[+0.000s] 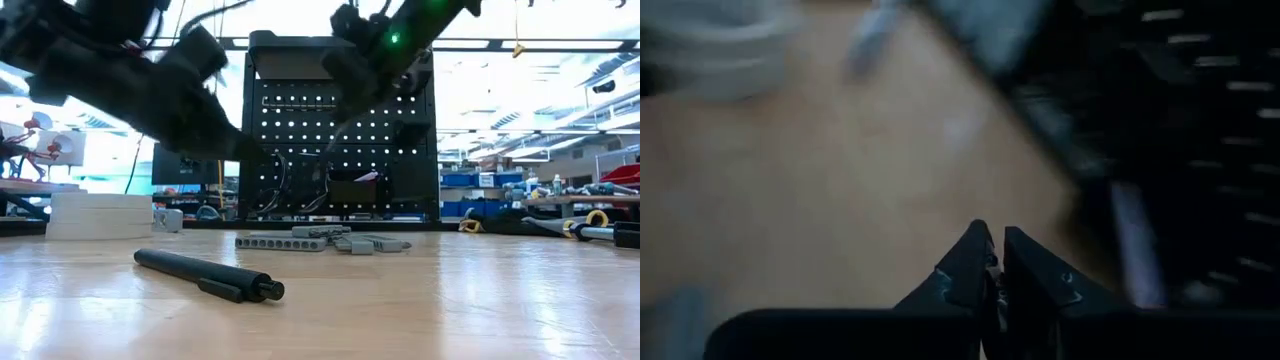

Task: Hang tools onto peg board
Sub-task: Put the black pen into the left black bin on the peg board

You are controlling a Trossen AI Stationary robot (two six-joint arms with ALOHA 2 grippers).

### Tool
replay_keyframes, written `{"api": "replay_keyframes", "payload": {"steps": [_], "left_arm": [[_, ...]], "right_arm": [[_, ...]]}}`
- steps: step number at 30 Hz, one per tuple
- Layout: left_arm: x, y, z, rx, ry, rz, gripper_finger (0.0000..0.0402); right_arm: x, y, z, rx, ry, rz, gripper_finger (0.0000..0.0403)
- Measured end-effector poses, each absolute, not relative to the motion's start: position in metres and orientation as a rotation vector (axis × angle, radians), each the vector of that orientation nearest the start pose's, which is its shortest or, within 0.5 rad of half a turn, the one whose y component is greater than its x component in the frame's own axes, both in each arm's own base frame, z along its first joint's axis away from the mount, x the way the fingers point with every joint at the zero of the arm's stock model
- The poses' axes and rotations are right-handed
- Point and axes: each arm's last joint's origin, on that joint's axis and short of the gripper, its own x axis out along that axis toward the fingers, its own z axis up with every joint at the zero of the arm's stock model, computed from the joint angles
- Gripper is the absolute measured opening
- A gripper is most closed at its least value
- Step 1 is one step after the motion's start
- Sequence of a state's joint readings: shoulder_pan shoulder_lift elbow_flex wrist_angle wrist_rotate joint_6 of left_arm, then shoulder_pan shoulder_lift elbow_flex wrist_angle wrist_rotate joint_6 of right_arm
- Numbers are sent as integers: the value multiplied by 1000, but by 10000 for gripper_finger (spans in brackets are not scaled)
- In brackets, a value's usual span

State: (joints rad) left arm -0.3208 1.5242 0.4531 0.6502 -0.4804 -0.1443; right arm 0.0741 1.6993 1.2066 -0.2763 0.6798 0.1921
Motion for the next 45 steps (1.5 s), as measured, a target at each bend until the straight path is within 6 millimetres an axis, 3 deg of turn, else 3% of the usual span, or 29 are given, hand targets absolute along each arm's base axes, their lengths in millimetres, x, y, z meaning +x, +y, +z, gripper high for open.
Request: {"api": "replay_keyframes", "payload": {"steps": [3,9,17,30,36,45], "left_arm": [[253,-70,140,39,400,185,108],[252,-69,139,51,420,200,108],[252,-70,139,50,420,196,108],[252,-69,139,24,408,202,108],[252,-70,140,22,404,202,108],[252,-69,140,22,404,202,108]], "right_arm": [[364,-8,238,-69,700,-594,40],[363,-43,244,-165,656,-822,40],[363,-75,253,-197,593,-941,40],[341,-136,227,22,525,-989,55],[336,-151,225,112,470,-959,59],[333,-156,224,182,445,-993,119]]}}
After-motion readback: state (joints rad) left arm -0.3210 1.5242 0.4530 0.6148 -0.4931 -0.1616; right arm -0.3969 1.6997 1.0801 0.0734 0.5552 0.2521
